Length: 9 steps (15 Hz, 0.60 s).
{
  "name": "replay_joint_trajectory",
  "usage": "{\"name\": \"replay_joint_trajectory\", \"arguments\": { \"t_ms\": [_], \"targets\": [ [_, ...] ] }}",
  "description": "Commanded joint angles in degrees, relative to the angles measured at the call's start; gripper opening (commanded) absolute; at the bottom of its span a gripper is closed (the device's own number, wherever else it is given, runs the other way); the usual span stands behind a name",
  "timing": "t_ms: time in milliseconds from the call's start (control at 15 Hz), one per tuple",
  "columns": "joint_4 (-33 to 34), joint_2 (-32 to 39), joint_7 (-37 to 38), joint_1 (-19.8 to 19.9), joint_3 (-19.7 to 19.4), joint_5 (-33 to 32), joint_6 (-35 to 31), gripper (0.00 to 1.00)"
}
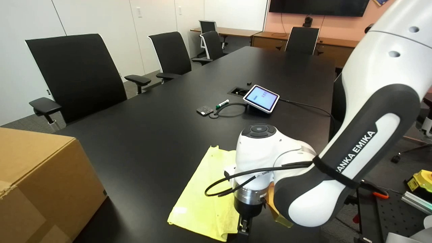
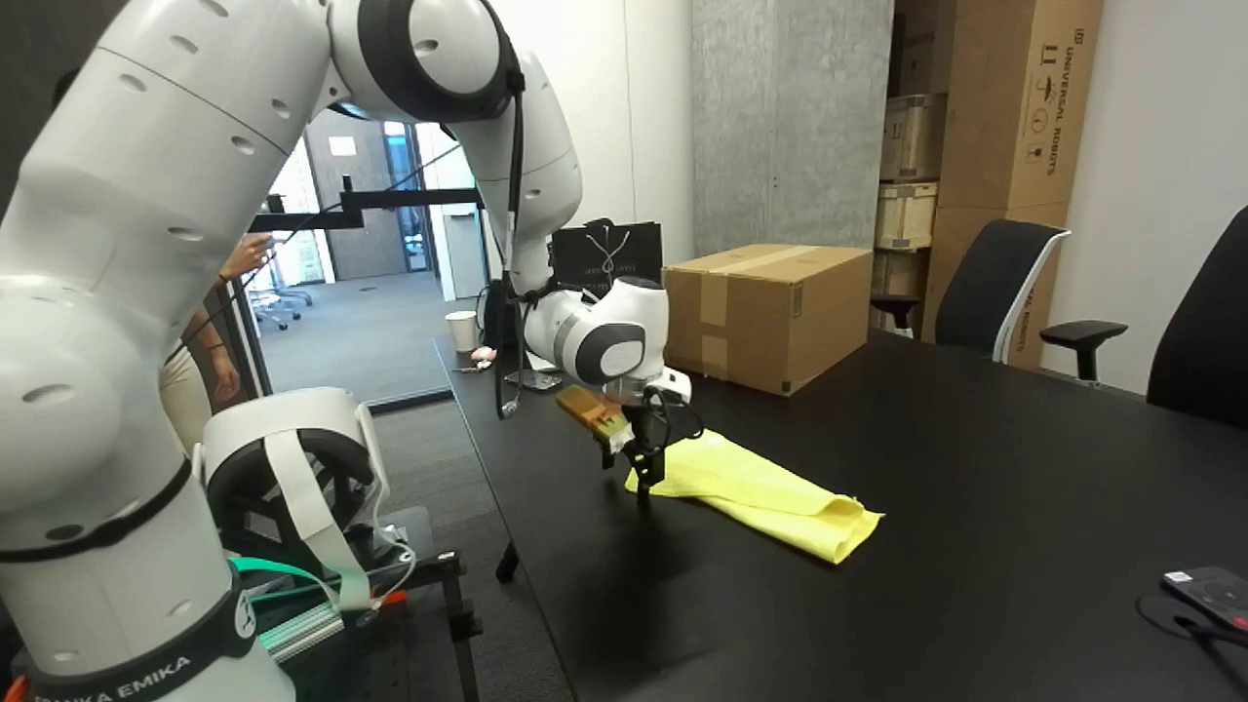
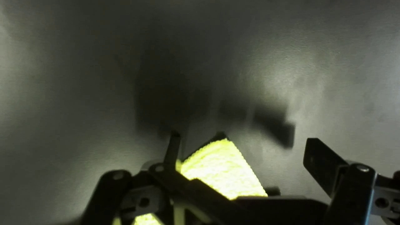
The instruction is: Fold the cloth
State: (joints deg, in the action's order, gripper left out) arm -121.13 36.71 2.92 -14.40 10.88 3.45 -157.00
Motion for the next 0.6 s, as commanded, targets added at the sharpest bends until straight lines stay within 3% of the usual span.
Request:
{"name": "replay_joint_trajectory", "arguments": {
  "t_ms": [0,533],
  "targets": [
    [1.2,0.9,1.5,-1.5,-1.1,-1.2,-1.5,1.0],
    [1.6,1.2,2.8,-4.0,-4.0,-3.9,-2.7,1.0]
  ]
}}
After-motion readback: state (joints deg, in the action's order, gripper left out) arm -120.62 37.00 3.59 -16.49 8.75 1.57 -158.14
